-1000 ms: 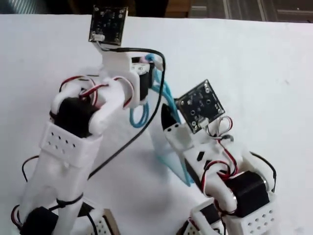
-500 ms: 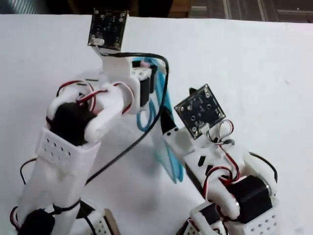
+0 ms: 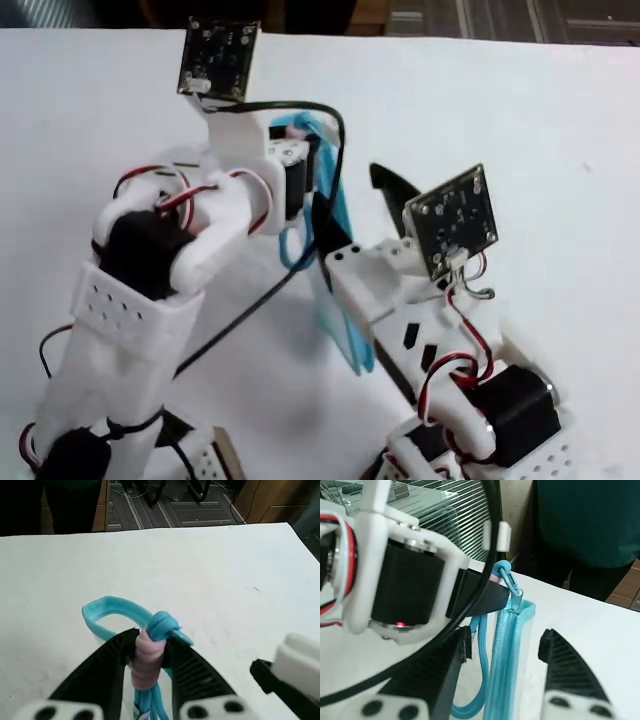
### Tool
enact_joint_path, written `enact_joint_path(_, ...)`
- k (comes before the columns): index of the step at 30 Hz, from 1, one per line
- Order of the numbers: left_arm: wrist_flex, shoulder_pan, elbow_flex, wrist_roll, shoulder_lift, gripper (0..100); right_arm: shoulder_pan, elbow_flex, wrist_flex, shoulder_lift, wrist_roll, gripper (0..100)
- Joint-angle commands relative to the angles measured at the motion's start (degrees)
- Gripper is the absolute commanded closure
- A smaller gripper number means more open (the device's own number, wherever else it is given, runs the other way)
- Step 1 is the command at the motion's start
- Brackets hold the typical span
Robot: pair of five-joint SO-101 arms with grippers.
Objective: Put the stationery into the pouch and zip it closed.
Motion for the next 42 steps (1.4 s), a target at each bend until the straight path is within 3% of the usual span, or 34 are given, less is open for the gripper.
enact_joint_path(1, 0.18, 0.70, -2.15, 0.62, -1.67, 98, -0.31, -1.58, -1.19, 2.07, -2.11, 77.9)
enact_joint_path(11, 0.18, 0.70, -2.15, 0.53, -1.67, 98, -0.13, -1.14, -10.68, 10.59, -1.85, 77.9)
enact_joint_path(20, 0.18, 0.79, -2.07, 0.44, -2.55, 98, -0.13, -1.23, -12.09, 14.73, -1.76, 78.6)
enact_joint_path(26, 0.18, 0.79, -1.80, 0.44, -4.22, 98, 2.42, -1.14, -13.93, 15.34, 3.34, 98.5)
enact_joint_path(27, 0.18, 0.79, -1.80, 0.44, -4.22, 98, 3.12, -1.14, -14.20, 15.34, 3.78, 98.1)
enact_joint_path(42, 0.18, -2.02, -2.07, 0.35, -4.31, 98, 4.18, -2.29, 0.84, 12.09, 5.80, 98.1)
